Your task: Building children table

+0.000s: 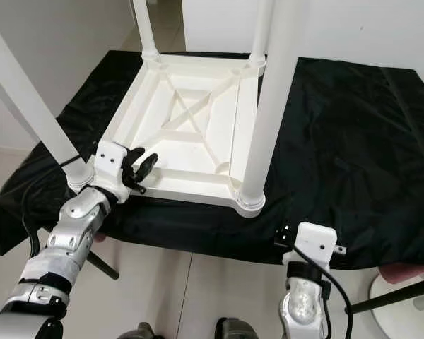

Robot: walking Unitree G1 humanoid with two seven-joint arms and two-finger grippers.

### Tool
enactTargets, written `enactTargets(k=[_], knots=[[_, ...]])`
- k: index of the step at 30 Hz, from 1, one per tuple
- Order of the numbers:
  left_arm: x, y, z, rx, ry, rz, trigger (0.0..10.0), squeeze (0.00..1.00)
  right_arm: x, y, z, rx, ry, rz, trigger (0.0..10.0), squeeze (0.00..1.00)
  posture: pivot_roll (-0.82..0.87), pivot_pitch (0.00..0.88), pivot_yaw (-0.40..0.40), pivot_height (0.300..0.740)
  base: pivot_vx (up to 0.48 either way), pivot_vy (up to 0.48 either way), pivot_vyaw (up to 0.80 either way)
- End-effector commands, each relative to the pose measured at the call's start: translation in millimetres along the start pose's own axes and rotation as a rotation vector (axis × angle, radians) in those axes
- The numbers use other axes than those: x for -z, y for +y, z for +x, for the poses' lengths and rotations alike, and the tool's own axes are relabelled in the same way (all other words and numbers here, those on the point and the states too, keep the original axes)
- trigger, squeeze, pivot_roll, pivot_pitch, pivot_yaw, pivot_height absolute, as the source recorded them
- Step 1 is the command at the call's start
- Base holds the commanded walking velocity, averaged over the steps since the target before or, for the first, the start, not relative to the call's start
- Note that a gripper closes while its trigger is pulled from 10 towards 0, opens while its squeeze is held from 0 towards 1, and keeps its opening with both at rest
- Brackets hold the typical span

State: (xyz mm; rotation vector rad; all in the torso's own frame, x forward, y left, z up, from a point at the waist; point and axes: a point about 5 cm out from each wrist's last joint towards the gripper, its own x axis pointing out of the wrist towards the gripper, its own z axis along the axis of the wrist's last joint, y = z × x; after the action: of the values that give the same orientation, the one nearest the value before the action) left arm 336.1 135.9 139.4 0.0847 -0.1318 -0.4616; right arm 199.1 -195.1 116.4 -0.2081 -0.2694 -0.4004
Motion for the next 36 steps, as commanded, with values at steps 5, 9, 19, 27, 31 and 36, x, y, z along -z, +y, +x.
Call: enactTargets(k=[5, 9, 19, 27, 31, 36], knots=[[3.7, 2.2, -2.6, 0.0, 0.004, -0.009, 10.0, 0.0, 5.5, -0.3, -1.0, -0.001, 0.028, -0.006, 10.0, 0.0, -0.02, 0.027, 0.043, 0.74, 0.146, 0.0, 0.0], [3.4, 2.5, -2.6, -0.012, -0.001, -0.005, 10.0, 0.0, 5.5, 2.3, -1.5, -0.008, 0.027, -0.004, 10.0, 0.0, -0.02, 0.025, 0.04, 0.74, 0.123, 0.0, 0.0], [0.7, -1.6, -8.1, 0.051, -0.047, -0.036, 10.0, 0.0, 2.8, 2.5, -7.4, -0.054, 0.015, 0.031, 10.0, 1.0, -0.02, 0.025, 0.039, 0.74, 0.0, 0.0, 0.0], [-9.9, -8.1, -22.7, 0.23, -0.107, -0.039, 10.0, 0.0, -13.5, 3.9, -14.4, -0.258, -0.042, 0.044, 10.0, 0.41, -0.01, 0.024, 0.041, 0.74, 0.0, 0.0, 0.0], [-9.9, -9.7, -26.9, 0.275, -0.105, -0.003, 10.0, 0.0, -16.8, 7.2, -17.5, -0.334, -0.043, 0.058, 10.0, 0.0, -0.01, 0.024, 0.042, 0.74, 0.0, 0.0, 0.0], [-6.8, -15.7, -35.0, 0.38, -0.068, 0.021, 10.0, 0.0, -18.6, 7.1, -14.9, -0.393, -0.045, 0.045, 10.0, 0.0, -0.01, 0.024, 0.043, 0.74, 0.0, 0.0, 0.0]])
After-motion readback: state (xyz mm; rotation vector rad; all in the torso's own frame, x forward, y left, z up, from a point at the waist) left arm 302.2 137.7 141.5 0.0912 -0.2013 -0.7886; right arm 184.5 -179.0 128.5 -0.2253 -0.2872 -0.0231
